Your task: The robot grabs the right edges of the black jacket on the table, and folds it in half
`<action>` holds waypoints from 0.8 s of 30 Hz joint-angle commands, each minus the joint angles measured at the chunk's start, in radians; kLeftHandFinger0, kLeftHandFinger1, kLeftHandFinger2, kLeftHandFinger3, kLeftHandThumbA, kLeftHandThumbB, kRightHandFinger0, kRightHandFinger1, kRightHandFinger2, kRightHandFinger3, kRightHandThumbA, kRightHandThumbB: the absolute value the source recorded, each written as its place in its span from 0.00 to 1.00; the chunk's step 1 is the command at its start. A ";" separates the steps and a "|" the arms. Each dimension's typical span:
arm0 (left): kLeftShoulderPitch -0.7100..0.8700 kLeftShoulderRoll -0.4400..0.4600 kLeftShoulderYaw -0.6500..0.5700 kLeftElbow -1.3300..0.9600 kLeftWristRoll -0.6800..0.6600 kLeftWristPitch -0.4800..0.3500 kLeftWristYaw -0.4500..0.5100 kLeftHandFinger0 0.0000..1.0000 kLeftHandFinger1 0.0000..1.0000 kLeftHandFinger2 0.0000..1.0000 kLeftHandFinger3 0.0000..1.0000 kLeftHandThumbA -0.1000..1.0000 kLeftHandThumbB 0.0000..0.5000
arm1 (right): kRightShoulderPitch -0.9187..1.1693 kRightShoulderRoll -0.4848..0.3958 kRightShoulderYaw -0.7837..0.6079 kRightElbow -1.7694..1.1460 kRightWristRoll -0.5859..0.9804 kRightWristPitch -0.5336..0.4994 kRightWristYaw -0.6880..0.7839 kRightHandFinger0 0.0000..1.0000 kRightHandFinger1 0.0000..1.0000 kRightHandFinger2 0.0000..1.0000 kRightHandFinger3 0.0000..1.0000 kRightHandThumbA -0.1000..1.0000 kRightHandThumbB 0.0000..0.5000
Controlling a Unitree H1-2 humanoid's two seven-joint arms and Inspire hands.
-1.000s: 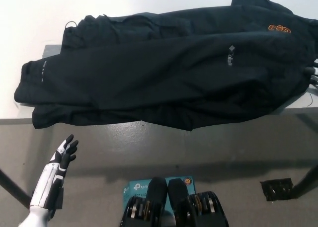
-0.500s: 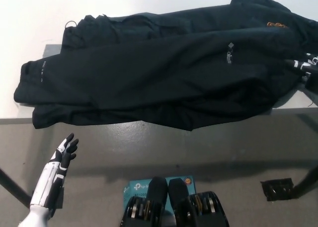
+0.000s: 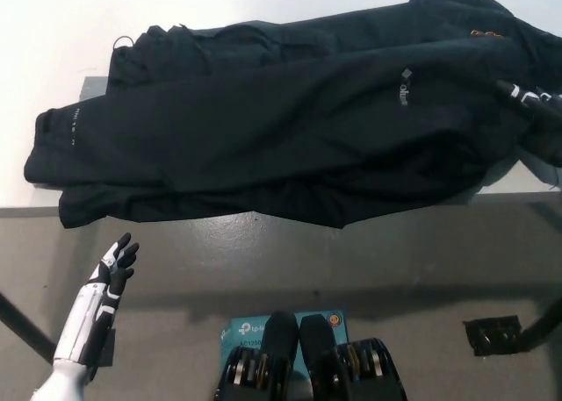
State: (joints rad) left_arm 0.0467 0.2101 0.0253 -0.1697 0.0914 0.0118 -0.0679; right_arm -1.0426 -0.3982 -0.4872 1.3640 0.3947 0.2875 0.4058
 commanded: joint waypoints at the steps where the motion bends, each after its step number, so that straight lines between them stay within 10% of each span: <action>1: -0.003 0.012 0.006 -0.035 0.005 -0.039 0.001 1.00 1.00 1.00 1.00 1.00 0.55 | -0.110 0.061 -0.081 0.005 0.053 -0.136 -0.458 0.03 0.03 0.30 0.95 0.35 0.78; 3: 0.000 0.012 0.007 -0.039 -0.001 -0.035 -0.003 1.00 1.00 1.00 1.00 1.00 0.54 | -0.114 0.088 -0.098 -0.003 0.055 -0.201 -0.520 0.00 0.00 0.31 0.71 0.00 0.55; 7: -0.003 0.011 0.009 -0.045 0.003 -0.020 0.000 1.00 1.00 1.00 1.00 1.00 0.54 | -0.114 0.126 -0.099 -0.025 0.044 -0.261 -0.525 0.00 0.11 0.65 0.34 0.00 0.37; 11: -0.005 0.015 0.008 -0.042 0.005 -0.022 -0.002 1.00 1.00 1.00 1.00 1.00 0.55 | -0.114 0.138 -0.109 -0.021 0.049 -0.270 -0.521 0.00 0.16 0.74 0.40 0.00 0.33; 13: -0.006 0.014 0.009 -0.042 0.000 -0.029 -0.003 1.00 1.00 1.00 1.00 1.00 0.53 | -0.114 0.143 -0.130 -0.024 0.067 -0.270 -0.523 0.00 0.13 0.70 0.67 0.00 0.33; 16: -0.007 0.013 0.010 -0.048 0.007 -0.022 0.002 1.00 1.00 1.00 1.00 1.00 0.50 | -0.109 0.148 -0.153 -0.029 0.082 -0.283 -0.520 0.00 0.08 0.66 0.78 0.00 0.25; 20: -0.012 0.014 0.011 -0.045 0.011 -0.025 0.003 1.00 1.00 1.00 1.00 1.00 0.50 | -0.104 0.145 -0.174 -0.032 0.092 -0.318 -0.510 0.00 0.03 0.66 0.44 0.00 0.22; 24: -0.011 0.016 0.010 -0.049 0.013 -0.025 0.002 1.00 1.00 1.00 1.00 1.00 0.48 | -0.119 0.140 -0.191 -0.076 0.113 -0.345 -0.519 0.00 0.07 0.69 0.64 0.00 0.18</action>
State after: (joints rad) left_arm 0.0456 0.2087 0.0250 -0.1797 0.0968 0.0146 -0.0679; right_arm -1.0792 -0.2378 -0.6524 1.3472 0.4580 0.0377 -0.0566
